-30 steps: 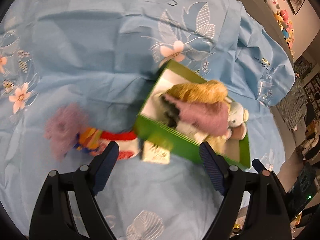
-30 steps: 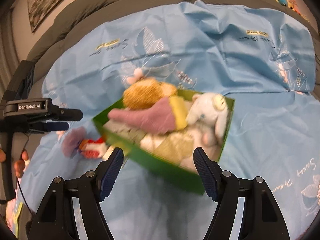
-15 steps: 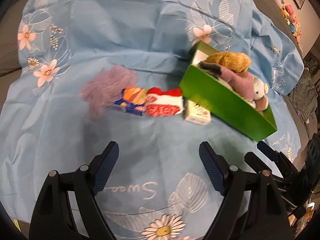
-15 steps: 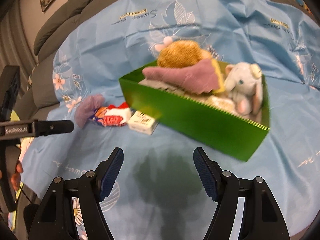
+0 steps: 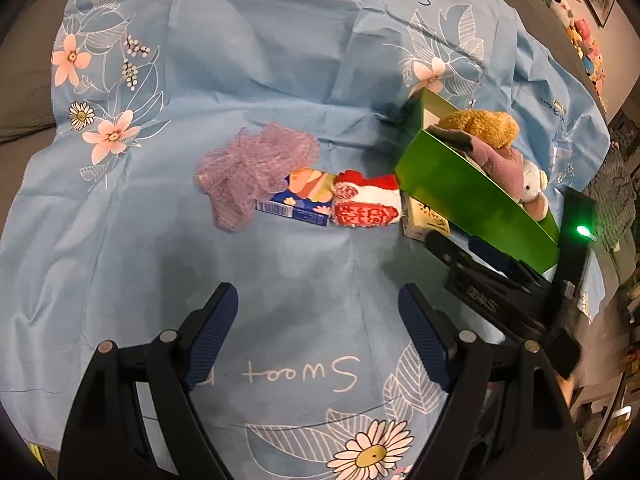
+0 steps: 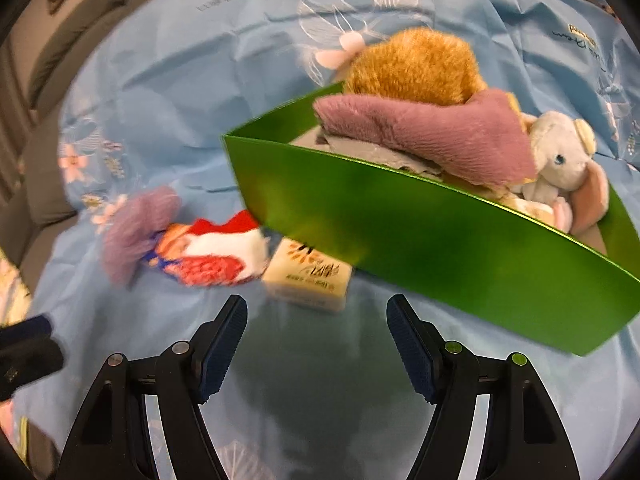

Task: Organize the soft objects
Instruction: 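Move the right gripper to the cream tissue pack and grasp it, then lift the tissue pack with the right gripper toward the box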

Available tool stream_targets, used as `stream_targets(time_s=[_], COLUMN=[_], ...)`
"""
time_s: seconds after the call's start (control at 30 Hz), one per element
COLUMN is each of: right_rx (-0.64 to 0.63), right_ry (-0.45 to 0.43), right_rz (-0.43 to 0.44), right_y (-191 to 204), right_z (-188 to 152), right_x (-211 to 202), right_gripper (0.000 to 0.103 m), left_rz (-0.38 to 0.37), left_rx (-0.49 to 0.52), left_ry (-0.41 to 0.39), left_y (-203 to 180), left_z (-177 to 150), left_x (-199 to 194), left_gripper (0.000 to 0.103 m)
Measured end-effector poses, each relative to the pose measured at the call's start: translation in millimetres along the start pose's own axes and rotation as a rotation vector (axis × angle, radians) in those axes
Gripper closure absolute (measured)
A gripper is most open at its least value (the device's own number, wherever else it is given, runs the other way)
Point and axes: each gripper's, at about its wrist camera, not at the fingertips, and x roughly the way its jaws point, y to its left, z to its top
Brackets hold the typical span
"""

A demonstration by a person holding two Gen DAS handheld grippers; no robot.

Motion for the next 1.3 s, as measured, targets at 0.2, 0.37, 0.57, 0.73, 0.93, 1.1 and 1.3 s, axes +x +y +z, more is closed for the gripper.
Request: stream_targets(time_s=[0.2, 0.37, 0.57, 0.73, 0.93, 1.1, 1.3], right_rx=[0.031, 0.074, 0.030, -0.026, -0.139, -0.275, -0.244], right_ry=[0.018, 0.028, 0.046, 0.082, 0.124, 0.147, 0.135], right_rz=[-0.040, -0.093, 0.005, 0.173, 0.290, 0.273, 0.305], right_y=[9, 7, 6, 2, 7, 25, 4], right_z=[9, 14, 1, -32, -67, -84, -91], right_x=[27, 40, 24, -14, -49, -64, -79], right_gripper=[0.030, 0.036, 0.046, 0.047, 0.046, 0.040, 0.031], left_rz=[-0.012, -0.019, -0.045, -0.074, -0.143, -0.186, -0.188], left_rx=[-0.017, -0.031, -0.032, 0.011, 0.053, 0.071, 0.099], left_ry=[0.011, 0.018, 0.032, 0.070, 0.153, 0.197, 0.214], left_y=[14, 22, 20, 4, -22, -36, -45], left_z=[2, 3, 4, 1, -12, -21, -26], left_x=[5, 7, 11, 21, 41, 50, 53], left_gripper=[0.021, 0.021, 0.021, 0.021, 0.021, 0.021, 0.021])
